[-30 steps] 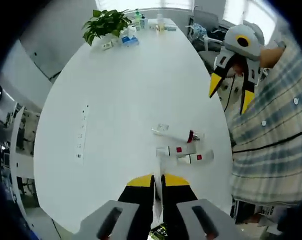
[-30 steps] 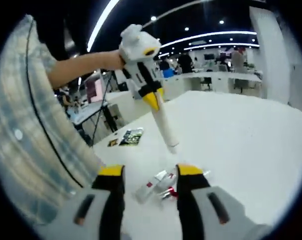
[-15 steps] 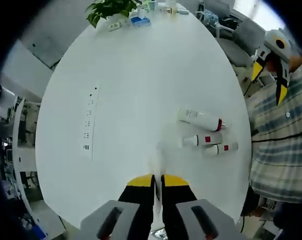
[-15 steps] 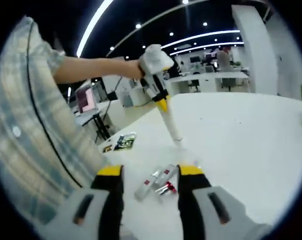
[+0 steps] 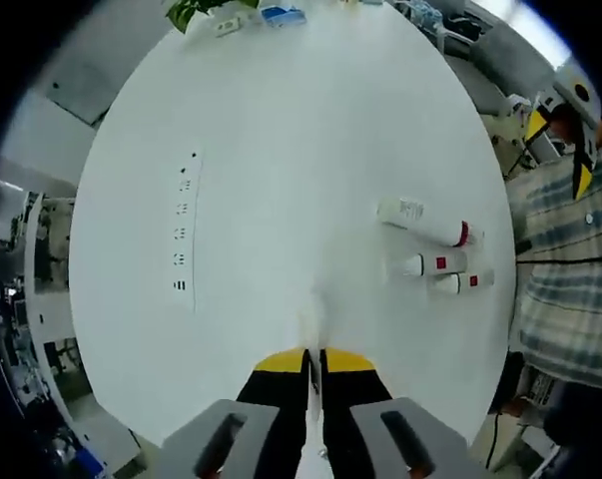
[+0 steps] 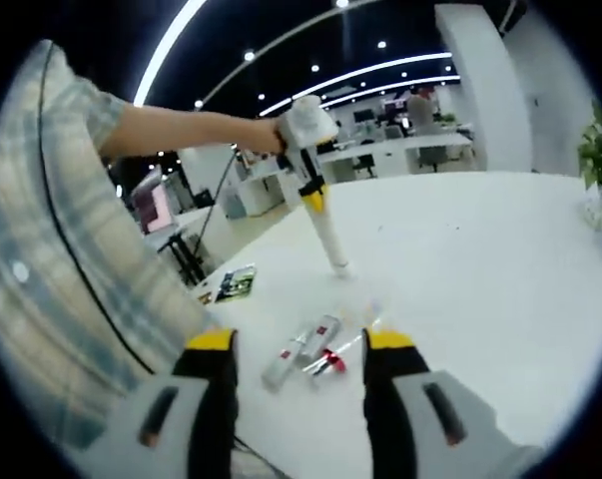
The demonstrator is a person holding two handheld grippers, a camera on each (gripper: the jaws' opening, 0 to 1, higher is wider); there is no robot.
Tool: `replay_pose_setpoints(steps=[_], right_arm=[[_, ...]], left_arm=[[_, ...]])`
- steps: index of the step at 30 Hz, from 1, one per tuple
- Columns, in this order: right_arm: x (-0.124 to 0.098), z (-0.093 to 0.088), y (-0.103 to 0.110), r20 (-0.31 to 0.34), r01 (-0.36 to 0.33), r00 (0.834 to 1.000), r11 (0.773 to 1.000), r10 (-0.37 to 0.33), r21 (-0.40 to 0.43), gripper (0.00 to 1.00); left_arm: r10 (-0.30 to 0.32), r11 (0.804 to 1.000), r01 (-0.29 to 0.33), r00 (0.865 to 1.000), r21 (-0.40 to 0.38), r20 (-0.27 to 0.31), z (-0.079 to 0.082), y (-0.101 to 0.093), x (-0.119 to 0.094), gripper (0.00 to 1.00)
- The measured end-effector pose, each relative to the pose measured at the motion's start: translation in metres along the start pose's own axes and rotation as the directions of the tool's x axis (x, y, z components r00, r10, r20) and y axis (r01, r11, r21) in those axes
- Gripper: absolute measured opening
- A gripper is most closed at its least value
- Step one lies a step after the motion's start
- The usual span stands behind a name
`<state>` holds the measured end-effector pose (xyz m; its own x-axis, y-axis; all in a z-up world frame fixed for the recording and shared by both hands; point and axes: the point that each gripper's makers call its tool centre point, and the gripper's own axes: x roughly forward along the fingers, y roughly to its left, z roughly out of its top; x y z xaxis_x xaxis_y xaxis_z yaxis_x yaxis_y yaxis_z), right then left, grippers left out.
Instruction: Arrange the skincare products in the storage area until every visible bottle or jar stands upright without overlapping.
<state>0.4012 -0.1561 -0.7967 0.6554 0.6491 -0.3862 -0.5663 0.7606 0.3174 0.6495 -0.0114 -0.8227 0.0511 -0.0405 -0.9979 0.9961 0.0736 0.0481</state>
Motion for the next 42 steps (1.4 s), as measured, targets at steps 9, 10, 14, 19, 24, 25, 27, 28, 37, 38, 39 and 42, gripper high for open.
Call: replay_pose_setpoints(steps=[9,10,14,19,24,25,27,28,37,38,39,42], right_arm=[[-0.008,-0.009,-0.003,-0.014,0.022,1.000,1.000,-0.022,0.005,0.48],[-0.009,-0.009,-0.003,-0.011,0.025,1.000,1.000,-0.025,0.007,0.48],[-0.010,-0.011,-0.003,-0.014,0.028,1.000,1.000,-0.027,0.010,0.48],[-0.011,-0.014,-0.003,-0.019,0.029,0.999,1.000,-0.029,0.008,0.48],[-0.008,-0.016,-0.001,-0.025,0.021,0.999,1.000,-0.021,0.010,0.48],[-0.008,-0.016,0.000,-0.026,0.017,1.000,1.000,-0.017,0.009,0.48],[-0.007,-0.015,0.002,-0.028,0.013,1.000,1.000,-0.013,0.006,0.48],[-0.007,-0.016,0.002,-0.031,0.012,0.999,1.000,-0.011,0.004,0.48],[-0.010,-0.021,0.000,-0.043,0.011,0.999,1.000,-0.011,0.008,0.48],[-0.010,-0.021,0.000,-0.043,0.012,0.999,1.000,-0.012,0.010,0.48],[-0.010,-0.022,0.000,-0.045,0.012,0.999,1.000,-0.012,0.011,0.48],[-0.010,-0.023,0.000,-0.050,0.012,0.999,1.000,-0.011,0.010,0.48]], left_arm=[[-0.017,1.000,0.017,0.999,0.006,-0.027,0.010,0.006,0.003,0.02],[-0.016,1.000,0.016,0.999,0.013,-0.045,0.011,0.008,0.004,0.02],[-0.015,1.000,0.015,0.998,0.009,-0.059,0.015,0.006,0.002,0.02],[-0.037,0.999,0.036,0.997,-0.011,-0.069,0.014,-0.002,0.000,0.03],[-0.030,0.999,0.025,0.994,-0.046,-0.110,0.005,-0.003,0.003,0.04],[-0.042,0.997,0.035,0.994,-0.070,-0.097,0.006,-0.002,0.006,0.04],[-0.040,0.996,0.033,0.995,-0.083,-0.088,0.005,0.000,0.006,0.04],[-0.038,0.996,0.031,0.996,-0.079,-0.086,0.006,-0.001,0.006,0.04],[-0.043,0.994,0.035,0.996,-0.101,-0.077,0.004,-0.007,0.006,0.06],[-0.042,0.995,0.034,0.996,-0.097,-0.078,0.003,-0.008,0.007,0.06],[-0.036,0.996,0.029,0.996,-0.085,-0.082,0.002,-0.009,0.007,0.06],[-0.026,0.996,0.019,0.996,-0.082,-0.080,0.002,-0.008,0.007,0.07]])
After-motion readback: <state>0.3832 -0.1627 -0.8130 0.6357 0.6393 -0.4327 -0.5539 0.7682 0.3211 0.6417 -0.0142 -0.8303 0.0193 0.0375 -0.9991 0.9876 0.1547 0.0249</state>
